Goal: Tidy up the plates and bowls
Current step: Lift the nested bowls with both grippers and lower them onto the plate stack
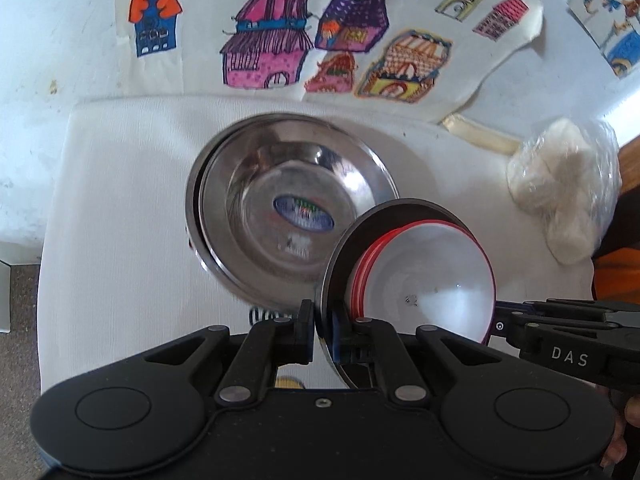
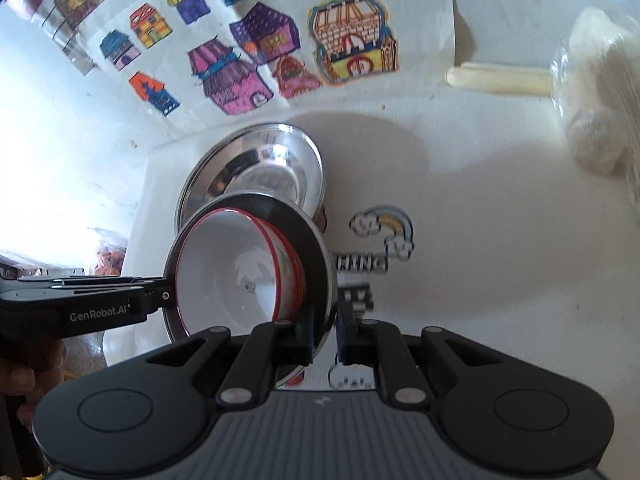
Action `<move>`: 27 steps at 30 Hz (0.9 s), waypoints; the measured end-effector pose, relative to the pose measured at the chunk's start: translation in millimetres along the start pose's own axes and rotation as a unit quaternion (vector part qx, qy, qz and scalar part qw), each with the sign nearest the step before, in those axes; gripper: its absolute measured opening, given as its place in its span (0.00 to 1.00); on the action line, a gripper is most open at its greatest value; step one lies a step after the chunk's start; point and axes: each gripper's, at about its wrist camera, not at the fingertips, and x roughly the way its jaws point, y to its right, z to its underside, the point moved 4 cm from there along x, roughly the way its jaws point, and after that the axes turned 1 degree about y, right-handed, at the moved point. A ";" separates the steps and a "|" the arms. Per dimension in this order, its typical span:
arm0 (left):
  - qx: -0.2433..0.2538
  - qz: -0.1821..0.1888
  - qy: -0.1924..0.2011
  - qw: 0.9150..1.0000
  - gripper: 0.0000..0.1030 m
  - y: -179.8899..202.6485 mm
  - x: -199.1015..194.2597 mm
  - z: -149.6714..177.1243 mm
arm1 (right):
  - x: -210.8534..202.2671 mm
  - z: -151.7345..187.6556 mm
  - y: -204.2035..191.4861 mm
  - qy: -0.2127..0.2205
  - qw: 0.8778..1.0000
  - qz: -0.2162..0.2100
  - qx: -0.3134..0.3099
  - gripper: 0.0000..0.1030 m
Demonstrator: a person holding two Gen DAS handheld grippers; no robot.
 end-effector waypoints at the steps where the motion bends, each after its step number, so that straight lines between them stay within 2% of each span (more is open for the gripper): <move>1: -0.001 0.000 0.002 1.000 0.07 -0.8 0.5 -3.4 | 1.2 -3.7 0.0 0.000 1.000 0.000 0.000 0.12; 15: -0.022 -0.015 0.016 1.000 0.07 -18.5 1.3 -38.6 | 18.4 -40.4 -17.4 0.006 1.000 -0.001 -0.016 0.11; 27: -0.054 -0.033 0.023 0.998 0.07 -36.8 0.3 -49.2 | 41.9 -57.6 -34.5 -0.004 0.999 -0.003 -0.041 0.11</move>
